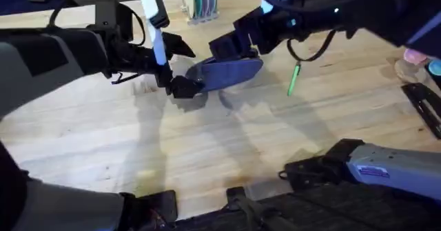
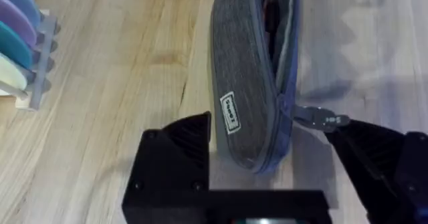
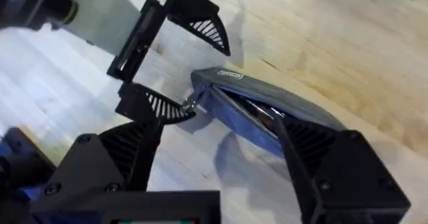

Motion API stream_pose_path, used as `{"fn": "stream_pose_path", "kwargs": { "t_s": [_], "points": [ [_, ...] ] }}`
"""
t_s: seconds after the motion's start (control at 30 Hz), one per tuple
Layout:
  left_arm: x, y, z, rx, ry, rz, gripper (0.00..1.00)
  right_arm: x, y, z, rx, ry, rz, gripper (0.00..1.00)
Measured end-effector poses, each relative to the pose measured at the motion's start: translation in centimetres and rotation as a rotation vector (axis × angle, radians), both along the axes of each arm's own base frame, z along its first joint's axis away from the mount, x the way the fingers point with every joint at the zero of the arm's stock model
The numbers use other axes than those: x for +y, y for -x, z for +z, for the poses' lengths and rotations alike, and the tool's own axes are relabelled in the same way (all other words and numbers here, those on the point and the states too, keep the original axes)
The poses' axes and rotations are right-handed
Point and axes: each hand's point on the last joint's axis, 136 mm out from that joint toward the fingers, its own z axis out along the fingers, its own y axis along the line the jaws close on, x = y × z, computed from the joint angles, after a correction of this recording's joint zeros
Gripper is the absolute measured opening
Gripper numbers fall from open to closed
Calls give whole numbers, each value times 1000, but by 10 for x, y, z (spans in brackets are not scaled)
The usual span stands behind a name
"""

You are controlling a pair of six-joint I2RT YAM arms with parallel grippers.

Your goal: Unzip the bag, pick up the pens from the table one at a time and place them inside, then zip the bag closed.

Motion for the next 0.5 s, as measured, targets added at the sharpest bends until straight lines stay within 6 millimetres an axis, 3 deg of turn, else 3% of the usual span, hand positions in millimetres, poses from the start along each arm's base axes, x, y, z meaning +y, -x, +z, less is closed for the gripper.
{"fn": "stream_pose_path", "kwargs": {
  "t_s": [0.2, 0.5],
  "points": [
    [7, -2, 5, -2, -2, 21, 992, -7, 7, 10, -37, 98, 75, 997],
    [34, 1, 70, -147, 18, 94, 992, -29, 4, 14, -153, 329, 174, 997]
  ]
}}
